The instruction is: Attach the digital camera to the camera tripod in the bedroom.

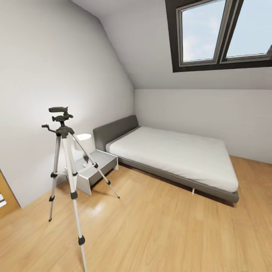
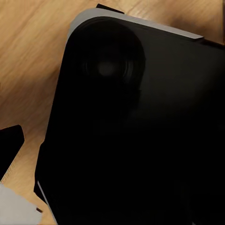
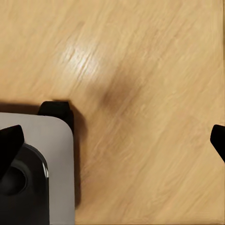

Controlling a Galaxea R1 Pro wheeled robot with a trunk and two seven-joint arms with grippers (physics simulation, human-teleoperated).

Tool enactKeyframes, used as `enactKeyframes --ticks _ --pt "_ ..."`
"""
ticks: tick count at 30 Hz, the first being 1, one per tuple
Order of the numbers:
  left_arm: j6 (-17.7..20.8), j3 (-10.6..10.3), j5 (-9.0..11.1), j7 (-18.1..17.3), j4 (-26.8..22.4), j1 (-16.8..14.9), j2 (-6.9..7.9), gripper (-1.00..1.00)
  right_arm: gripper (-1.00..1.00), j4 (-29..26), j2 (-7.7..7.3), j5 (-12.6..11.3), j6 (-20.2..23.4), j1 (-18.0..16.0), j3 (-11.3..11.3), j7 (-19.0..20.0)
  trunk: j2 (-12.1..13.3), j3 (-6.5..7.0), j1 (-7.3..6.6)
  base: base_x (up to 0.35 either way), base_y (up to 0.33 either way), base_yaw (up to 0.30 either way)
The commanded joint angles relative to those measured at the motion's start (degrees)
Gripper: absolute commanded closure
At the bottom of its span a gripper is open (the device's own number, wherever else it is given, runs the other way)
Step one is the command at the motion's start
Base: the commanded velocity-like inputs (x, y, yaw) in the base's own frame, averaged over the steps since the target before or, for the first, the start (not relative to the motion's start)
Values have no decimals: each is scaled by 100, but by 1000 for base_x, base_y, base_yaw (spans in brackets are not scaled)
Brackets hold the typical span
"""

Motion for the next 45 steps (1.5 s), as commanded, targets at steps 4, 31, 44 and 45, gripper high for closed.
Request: enactKeyframes --ticks 4,31,44,45 --pt "-8 8 24 0 -9 3 -4 -100 -100 21 8 -114 -45 -1 46 29 -3 2 0 0 -1 -282" --pt "-4 -2 6 0 -7 3 -25 -100 -100 20 136 -88 0 21 63 29 -3 7 0 82 0 -292" --pt "0 -9 -5 0 -9 3 -24 -100 -100 20 177 -87 -3 21 65 27 -3 7 0 316 0 -294" --pt "0 -12 -4 0 -8 3 -24 -100 -100 20 178 -87 -4 21 67 27 -3 7 0 322 0 -294"
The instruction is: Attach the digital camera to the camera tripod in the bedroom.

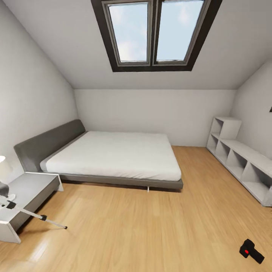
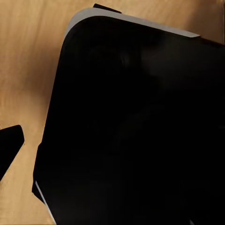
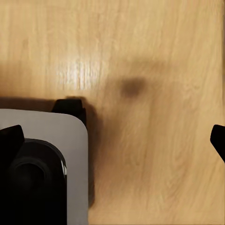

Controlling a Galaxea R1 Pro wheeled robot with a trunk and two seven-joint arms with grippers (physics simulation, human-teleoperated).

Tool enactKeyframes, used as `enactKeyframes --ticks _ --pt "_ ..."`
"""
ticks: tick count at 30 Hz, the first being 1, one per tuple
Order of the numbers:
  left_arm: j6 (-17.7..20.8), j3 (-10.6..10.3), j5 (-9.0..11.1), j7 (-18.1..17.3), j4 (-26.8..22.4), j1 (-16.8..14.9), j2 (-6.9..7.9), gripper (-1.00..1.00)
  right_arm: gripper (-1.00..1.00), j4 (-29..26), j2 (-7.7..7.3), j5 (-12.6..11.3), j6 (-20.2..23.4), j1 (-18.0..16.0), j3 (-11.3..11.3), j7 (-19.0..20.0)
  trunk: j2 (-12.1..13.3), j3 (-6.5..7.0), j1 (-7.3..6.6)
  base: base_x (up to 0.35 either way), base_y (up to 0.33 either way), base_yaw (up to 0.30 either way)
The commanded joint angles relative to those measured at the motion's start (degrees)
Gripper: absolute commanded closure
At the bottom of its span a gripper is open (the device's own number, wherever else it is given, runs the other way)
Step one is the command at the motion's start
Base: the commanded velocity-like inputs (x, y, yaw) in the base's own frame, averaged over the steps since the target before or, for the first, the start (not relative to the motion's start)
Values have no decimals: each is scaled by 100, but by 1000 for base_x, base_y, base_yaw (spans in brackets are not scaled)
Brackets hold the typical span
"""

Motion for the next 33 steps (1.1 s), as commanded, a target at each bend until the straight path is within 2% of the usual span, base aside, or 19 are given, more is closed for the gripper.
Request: enactKeyframes --ticks 1,11,33 --pt "-8 5 27 0 -9 3 -1 -100 -100 20 1 -60 -31 -9 48 32 -2 -5 3 322 0 -294" --pt "-7 -3 27 0 -9 3 0 -100 -100 16 2 -53 -21 -9 66 40 -2 -5 3 323 0 -178" --pt "-15 5 35 0 -10 3 0 -100 -100 11 2 -52 -29 -9 82 37 -2 -5 3 324 0 -7"
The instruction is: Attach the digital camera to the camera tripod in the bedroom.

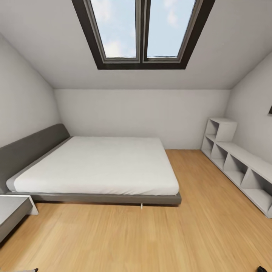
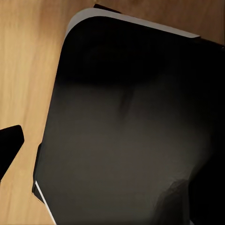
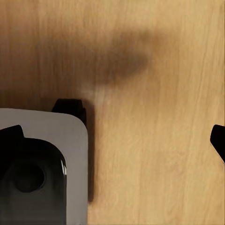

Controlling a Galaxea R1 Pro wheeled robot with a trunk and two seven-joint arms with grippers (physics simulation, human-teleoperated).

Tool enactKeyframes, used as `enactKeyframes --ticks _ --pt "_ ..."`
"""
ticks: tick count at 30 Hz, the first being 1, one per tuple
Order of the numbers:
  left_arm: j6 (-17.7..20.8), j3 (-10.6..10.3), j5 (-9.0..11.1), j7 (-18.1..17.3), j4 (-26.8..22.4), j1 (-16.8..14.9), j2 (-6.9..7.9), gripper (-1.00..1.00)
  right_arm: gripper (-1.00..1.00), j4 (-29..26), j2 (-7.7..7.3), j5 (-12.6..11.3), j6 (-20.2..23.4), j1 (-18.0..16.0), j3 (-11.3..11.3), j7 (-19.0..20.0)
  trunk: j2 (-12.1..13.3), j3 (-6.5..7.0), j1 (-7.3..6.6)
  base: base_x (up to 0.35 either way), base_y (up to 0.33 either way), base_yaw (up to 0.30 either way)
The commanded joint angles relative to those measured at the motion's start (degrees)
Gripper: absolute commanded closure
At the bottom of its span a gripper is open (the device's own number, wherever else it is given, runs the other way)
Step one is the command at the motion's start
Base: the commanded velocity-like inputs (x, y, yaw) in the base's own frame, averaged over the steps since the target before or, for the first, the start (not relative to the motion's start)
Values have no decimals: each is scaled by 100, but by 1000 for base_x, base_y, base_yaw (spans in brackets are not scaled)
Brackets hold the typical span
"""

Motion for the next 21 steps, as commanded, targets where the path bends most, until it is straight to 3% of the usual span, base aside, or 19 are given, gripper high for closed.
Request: enactKeyframes --ticks 1,13,21 --pt "-8 7 25 0 -8 3 -1 -100 -100 19 1 -60 -34 -8 46 31 -2 -5 3 324 0 0" --pt "-9 10 32 0 -11 3 -3 -100 -100 19 20 -68 -53 -8 43 4 -2 -5 3 324 0 -7" --pt "-9 10 27 0 -11 3 -9 -100 -100 26 40 -69 -46 -8 43 2 -2 -5 3 324 0 -179"
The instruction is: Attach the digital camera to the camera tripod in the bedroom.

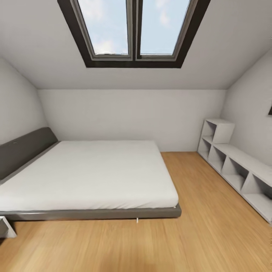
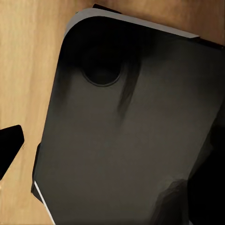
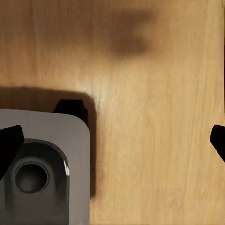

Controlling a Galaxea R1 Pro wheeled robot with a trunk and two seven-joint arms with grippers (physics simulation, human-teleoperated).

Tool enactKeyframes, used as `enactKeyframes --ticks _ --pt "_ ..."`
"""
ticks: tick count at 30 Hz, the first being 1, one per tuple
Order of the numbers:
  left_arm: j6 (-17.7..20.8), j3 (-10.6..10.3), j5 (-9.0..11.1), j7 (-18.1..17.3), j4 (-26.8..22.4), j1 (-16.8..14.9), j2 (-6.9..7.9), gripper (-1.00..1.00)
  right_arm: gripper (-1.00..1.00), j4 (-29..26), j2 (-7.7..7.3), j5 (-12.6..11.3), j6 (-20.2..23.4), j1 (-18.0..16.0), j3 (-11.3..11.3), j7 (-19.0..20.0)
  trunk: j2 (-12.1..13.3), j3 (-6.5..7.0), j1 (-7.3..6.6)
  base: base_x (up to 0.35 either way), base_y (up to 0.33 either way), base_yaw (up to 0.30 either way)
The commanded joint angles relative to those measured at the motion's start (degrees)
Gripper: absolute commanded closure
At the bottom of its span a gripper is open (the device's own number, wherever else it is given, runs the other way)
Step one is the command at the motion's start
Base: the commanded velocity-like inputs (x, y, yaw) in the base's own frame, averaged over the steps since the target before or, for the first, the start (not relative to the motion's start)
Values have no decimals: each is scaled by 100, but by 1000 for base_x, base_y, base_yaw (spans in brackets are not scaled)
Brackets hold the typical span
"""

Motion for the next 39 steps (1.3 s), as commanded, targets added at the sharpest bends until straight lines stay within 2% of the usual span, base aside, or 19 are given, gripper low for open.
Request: enactKeyframes --ticks 1,39 --pt "-8 7 24 0 -9 3 -2 -100 -100 18 4 -61 -29 -8 46 32 -2 -5 3 324 0 -264" --pt "-8 15 32 0 -9 3 -2 -100 -100 21 61 -61 -30 -8 45 32 -2 -5 3 324 0 -280"
